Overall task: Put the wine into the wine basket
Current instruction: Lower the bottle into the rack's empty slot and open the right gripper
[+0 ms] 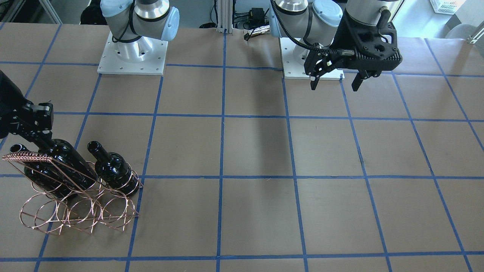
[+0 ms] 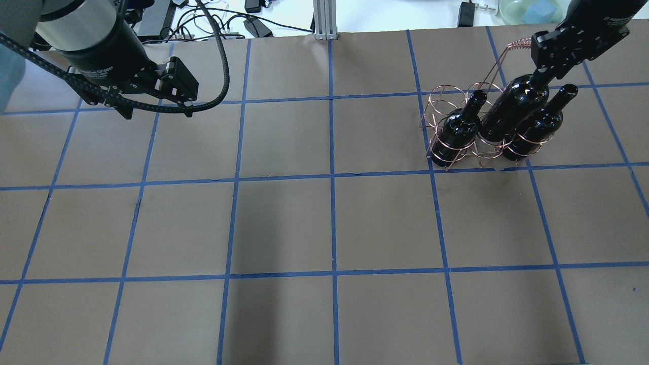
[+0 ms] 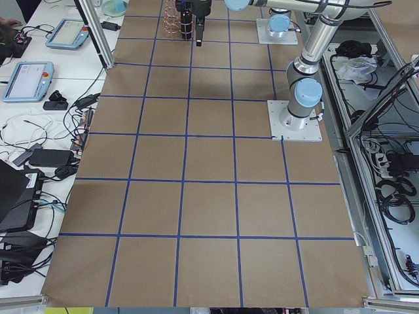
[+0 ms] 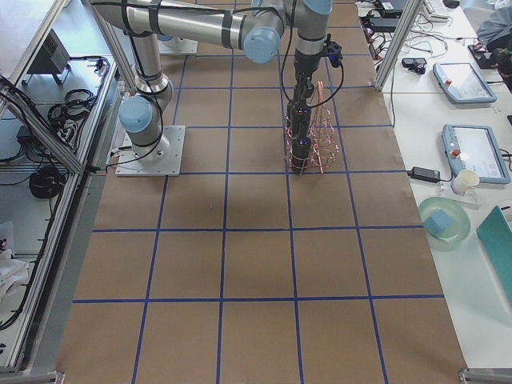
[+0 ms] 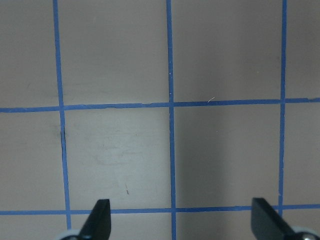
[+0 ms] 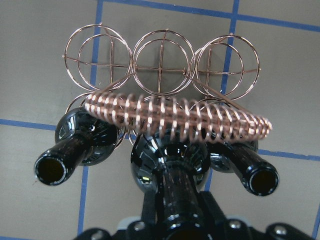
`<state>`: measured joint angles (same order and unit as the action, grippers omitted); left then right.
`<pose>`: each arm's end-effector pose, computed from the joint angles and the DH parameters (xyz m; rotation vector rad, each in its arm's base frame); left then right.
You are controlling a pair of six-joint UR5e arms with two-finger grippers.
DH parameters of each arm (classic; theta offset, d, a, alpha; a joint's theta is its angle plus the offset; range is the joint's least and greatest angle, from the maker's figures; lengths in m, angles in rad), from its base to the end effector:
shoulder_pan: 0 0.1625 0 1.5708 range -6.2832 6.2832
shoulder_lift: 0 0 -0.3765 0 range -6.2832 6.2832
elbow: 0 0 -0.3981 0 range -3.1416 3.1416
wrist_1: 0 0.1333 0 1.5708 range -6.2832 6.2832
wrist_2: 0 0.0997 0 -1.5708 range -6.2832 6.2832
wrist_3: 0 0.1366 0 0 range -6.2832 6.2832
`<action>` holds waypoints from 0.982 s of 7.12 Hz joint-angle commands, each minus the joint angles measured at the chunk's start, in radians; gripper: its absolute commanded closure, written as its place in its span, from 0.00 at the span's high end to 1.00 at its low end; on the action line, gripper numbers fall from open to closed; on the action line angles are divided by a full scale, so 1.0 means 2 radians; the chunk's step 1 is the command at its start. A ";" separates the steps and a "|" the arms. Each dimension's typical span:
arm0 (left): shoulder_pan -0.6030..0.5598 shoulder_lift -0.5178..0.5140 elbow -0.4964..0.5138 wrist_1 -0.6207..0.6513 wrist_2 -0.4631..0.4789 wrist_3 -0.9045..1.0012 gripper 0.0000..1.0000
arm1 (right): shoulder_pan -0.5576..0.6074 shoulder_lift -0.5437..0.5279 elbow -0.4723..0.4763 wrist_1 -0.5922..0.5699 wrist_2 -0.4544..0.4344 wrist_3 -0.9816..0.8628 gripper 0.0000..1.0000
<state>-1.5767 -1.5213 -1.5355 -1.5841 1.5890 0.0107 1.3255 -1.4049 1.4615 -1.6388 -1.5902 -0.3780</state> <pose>-0.1337 -0.4865 0.4431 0.0249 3.1211 -0.1115 -0.0095 -0.5758 0.3759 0.2067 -3.1128 0.0076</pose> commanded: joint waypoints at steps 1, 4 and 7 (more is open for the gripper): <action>0.001 0.000 0.000 0.000 0.000 0.001 1.00 | 0.011 0.022 0.000 -0.011 0.001 0.009 0.00; 0.001 0.000 0.000 0.000 -0.002 0.002 1.00 | 0.024 0.037 0.002 -0.026 -0.005 0.019 0.00; 0.000 0.001 -0.003 -0.004 0.000 0.002 1.00 | 0.024 0.044 0.011 -0.038 -0.007 0.017 0.00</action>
<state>-1.5767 -1.5215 -1.5394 -1.5914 1.5868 0.0153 1.3727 -1.3228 1.4762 -1.7062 -1.6046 -0.3428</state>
